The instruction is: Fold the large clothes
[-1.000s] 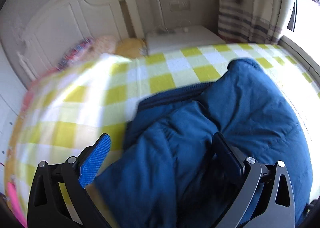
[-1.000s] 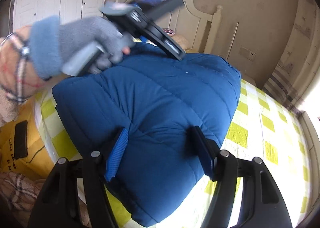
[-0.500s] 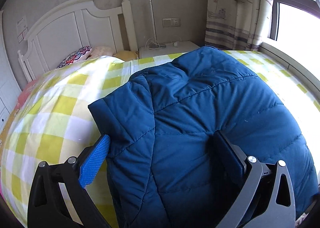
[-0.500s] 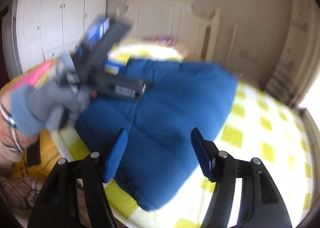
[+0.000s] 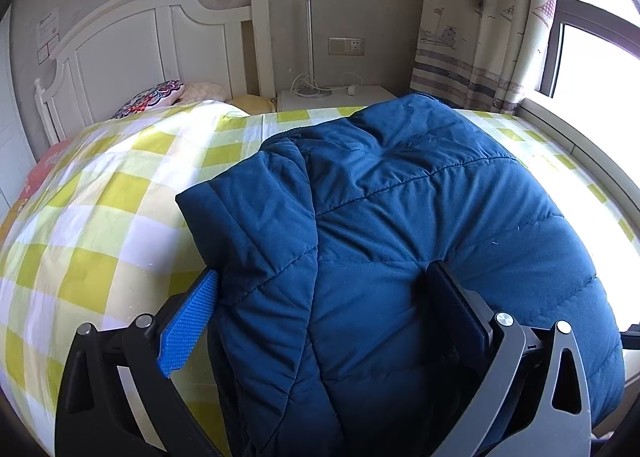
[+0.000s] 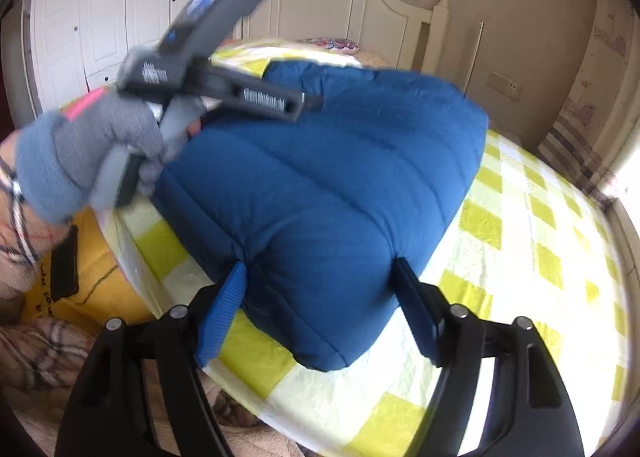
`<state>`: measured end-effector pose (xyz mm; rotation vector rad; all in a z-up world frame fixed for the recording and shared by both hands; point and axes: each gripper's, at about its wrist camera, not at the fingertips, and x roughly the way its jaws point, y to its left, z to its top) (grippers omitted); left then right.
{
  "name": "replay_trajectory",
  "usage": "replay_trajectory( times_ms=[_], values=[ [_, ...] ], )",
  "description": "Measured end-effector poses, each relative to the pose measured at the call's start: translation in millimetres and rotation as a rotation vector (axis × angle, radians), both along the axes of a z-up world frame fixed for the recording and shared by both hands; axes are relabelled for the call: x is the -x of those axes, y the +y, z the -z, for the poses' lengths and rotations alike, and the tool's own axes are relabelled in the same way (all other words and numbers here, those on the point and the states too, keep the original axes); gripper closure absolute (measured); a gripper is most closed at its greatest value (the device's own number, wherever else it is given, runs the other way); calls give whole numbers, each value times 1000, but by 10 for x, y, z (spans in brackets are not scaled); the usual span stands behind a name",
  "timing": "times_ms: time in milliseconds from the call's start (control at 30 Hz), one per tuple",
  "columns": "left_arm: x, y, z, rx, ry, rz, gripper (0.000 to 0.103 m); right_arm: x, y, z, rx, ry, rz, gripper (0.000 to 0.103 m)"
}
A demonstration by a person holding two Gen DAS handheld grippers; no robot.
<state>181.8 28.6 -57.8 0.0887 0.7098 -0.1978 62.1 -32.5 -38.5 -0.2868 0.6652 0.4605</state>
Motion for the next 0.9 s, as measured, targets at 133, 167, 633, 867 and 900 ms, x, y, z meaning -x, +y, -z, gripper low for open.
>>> replay_trajectory(
  times_ms=[133, 167, 633, 867, 900],
  values=[
    [-5, 31, 9, 21, 0, 2, 4, 124, -49, -147, -64, -121, 11, 47],
    [-1, 29, 8, 23, -3, 2, 4, 57, -56, -68, -59, -110, 40, 46],
    [249, 956, 184, 446, 209, -64, 4, -198, 2, 224, -56, 109, 14, 5],
    [291, 1119, 509, 642, 297, 9, 4, -436, -867, -38, -643, 250, 23, 5],
    [298, 1120, 518, 646, 288, 15, 4, -507, -981, -5, -678, 267, 57, 5]
  ],
)
